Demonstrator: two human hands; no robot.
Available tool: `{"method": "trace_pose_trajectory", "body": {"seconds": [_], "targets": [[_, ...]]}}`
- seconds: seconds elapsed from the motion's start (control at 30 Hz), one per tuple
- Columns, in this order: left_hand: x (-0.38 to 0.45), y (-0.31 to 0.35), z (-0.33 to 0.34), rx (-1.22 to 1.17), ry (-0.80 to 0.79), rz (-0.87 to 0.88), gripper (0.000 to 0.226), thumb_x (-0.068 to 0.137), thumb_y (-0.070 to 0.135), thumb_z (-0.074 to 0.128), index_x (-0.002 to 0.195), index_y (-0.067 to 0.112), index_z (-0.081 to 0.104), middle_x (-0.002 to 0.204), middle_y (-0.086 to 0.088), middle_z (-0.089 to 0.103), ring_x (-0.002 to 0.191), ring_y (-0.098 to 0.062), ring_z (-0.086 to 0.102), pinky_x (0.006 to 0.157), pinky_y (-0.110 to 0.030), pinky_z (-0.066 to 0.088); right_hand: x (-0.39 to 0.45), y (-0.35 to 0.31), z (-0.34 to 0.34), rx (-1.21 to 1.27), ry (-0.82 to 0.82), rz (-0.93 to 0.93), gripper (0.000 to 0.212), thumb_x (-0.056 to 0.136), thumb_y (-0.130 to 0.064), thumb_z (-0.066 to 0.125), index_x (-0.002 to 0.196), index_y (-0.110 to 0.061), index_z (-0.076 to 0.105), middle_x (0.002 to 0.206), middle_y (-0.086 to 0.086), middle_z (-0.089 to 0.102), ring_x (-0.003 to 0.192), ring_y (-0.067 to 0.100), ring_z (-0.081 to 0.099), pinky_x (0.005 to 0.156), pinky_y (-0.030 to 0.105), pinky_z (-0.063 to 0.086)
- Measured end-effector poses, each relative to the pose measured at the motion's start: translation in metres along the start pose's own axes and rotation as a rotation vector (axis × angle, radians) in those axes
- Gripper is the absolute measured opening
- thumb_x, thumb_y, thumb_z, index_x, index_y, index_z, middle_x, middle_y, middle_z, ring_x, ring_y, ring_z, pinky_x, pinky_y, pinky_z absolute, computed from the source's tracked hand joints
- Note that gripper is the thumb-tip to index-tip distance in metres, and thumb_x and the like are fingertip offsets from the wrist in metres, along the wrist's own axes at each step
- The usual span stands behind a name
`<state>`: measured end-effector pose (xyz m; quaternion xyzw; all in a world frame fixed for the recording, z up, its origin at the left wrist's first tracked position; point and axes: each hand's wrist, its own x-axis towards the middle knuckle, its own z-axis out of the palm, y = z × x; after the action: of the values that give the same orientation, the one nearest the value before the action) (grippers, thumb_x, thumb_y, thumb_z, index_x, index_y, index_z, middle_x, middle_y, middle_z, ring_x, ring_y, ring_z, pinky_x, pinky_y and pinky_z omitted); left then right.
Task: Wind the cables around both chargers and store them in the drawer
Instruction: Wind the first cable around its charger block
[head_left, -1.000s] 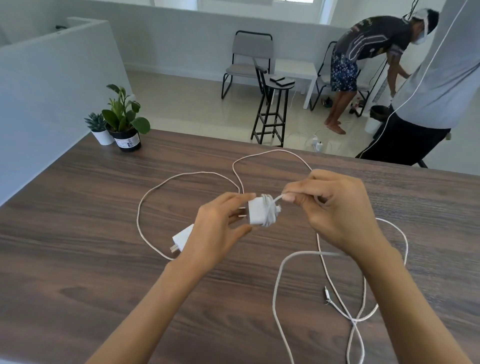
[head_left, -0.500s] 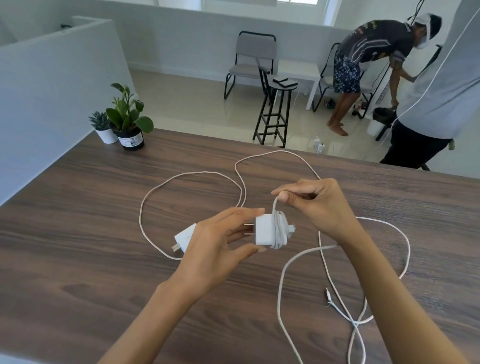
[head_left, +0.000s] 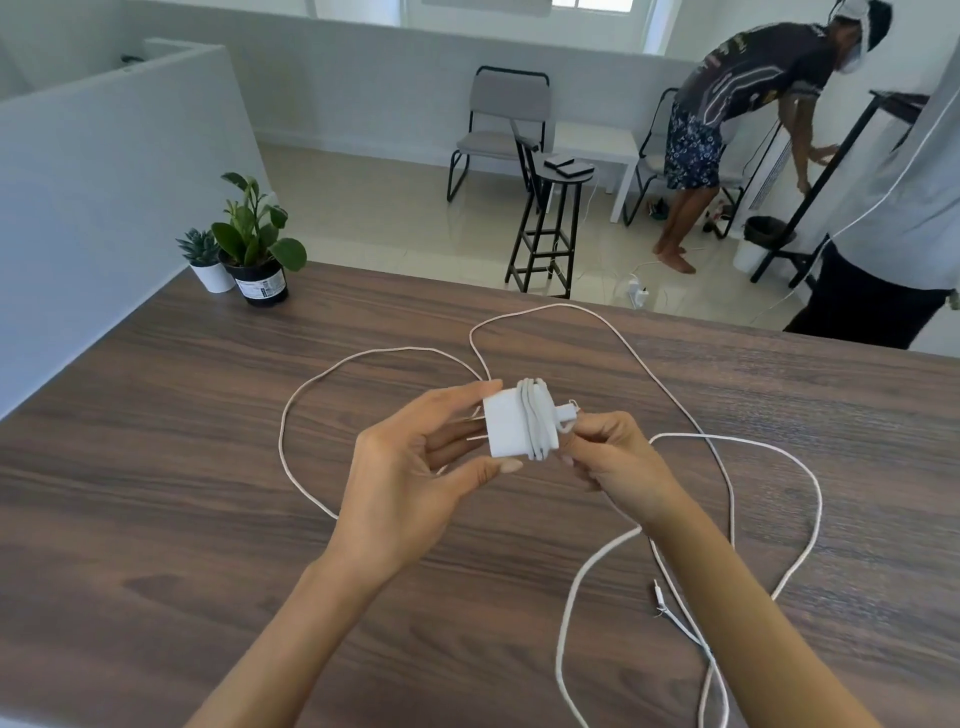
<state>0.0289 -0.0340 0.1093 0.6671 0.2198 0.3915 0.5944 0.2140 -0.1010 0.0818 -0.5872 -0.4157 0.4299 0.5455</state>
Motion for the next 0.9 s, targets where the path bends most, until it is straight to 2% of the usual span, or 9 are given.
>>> {"method": "trace_pose_trajectory", "body": {"seconds": [0.1,0.13,0.2,0.27,0.4,0.5,0.6,0.7,0.9], "targets": [[0.003,-0.001,0.000,-0.010,0.003,-0.023,0.054,0.063,0.005,0.076,0.113,0.019,0.063,0.113,-0.001,0.068,0.101,-0.016,0.068,0.088,-0.027,0.053,-0.003,0.005,0.004,-0.138,0.030,-0.111,0.016,0.087,-0.003,0.060,0.099,0.000,0.070,0.040,-0.017,0.040,0.041,-0.003,0.034,0.049,0.008,0.028],[0.002,-0.001,0.000,-0.018,-0.002,-0.033,0.054,0.063,0.004,0.076,0.113,0.020,0.063,0.113,-0.001,0.068,0.101,-0.017,0.068,0.088,-0.027,0.053,-0.005,0.006,0.007,-0.179,0.031,-0.138,0.016,0.086,-0.001,0.062,0.100,0.003,0.069,0.043,-0.020,0.044,0.045,-0.005,0.038,0.052,0.008,0.031],[0.002,-0.001,0.001,-0.013,-0.029,-0.047,0.055,0.062,0.002,0.077,0.113,0.018,0.064,0.112,-0.001,0.068,0.100,-0.017,0.068,0.086,-0.025,0.053,-0.006,0.007,0.010,-0.227,0.030,-0.189,0.010,0.082,-0.002,0.065,0.084,-0.005,0.075,0.059,-0.019,0.058,0.060,-0.008,0.044,0.059,0.009,0.036],[0.001,0.000,0.002,-0.007,-0.080,-0.056,0.056,0.062,-0.003,0.078,0.114,0.013,0.064,0.111,-0.002,0.068,0.099,-0.017,0.069,0.085,-0.023,0.053,-0.005,0.005,0.008,-0.219,0.067,-0.198,0.020,0.080,0.005,0.063,0.068,-0.008,0.072,0.063,-0.016,0.062,0.062,-0.008,0.047,0.059,0.009,0.038],[-0.001,0.005,0.005,-0.016,-0.114,-0.056,0.056,0.063,-0.005,0.077,0.114,0.011,0.064,0.110,-0.002,0.069,0.098,-0.017,0.069,0.085,-0.024,0.054,-0.002,0.003,0.003,-0.199,0.136,-0.178,0.027,0.077,0.009,0.068,0.072,-0.017,0.074,0.056,-0.016,0.067,0.058,-0.010,0.050,0.058,0.014,0.041],[0.010,0.003,0.001,-0.031,0.025,-0.072,0.055,0.061,0.004,0.077,0.113,0.015,0.064,0.107,0.000,0.072,0.098,-0.015,0.069,0.085,-0.027,0.055,-0.003,0.011,0.011,-0.248,0.177,-0.164,0.014,0.082,-0.007,0.070,0.083,-0.018,0.077,0.066,-0.009,0.069,0.068,0.000,0.048,0.066,0.021,0.039],[0.023,0.000,0.000,0.041,0.172,-0.087,0.054,0.064,0.005,0.081,0.114,0.017,0.064,0.102,0.002,0.073,0.096,-0.011,0.069,0.086,-0.034,0.055,-0.012,0.013,0.025,-0.226,0.186,-0.150,0.019,0.085,-0.009,0.066,0.102,-0.012,0.073,0.088,-0.011,0.072,0.084,-0.007,0.062,0.078,0.008,0.043],[0.032,-0.001,0.003,0.132,0.293,-0.063,0.049,0.069,0.010,0.081,0.115,0.017,0.065,0.099,0.008,0.073,0.092,0.000,0.068,0.081,-0.019,0.054,-0.023,0.014,0.038,-0.240,0.156,-0.154,0.020,0.086,-0.010,0.065,0.105,-0.012,0.072,0.107,-0.006,0.070,0.100,-0.009,0.061,0.086,0.006,0.043],[0.049,-0.020,0.001,0.300,0.379,-0.022,0.050,0.073,0.009,0.079,0.119,0.015,0.061,0.104,0.005,0.070,0.090,0.006,0.066,0.082,-0.012,0.051,-0.035,0.005,0.030,-0.445,0.204,-0.241,0.015,0.086,-0.014,0.067,0.097,-0.020,0.075,0.088,-0.018,0.072,0.088,-0.009,0.065,0.080,0.005,0.044]]}}
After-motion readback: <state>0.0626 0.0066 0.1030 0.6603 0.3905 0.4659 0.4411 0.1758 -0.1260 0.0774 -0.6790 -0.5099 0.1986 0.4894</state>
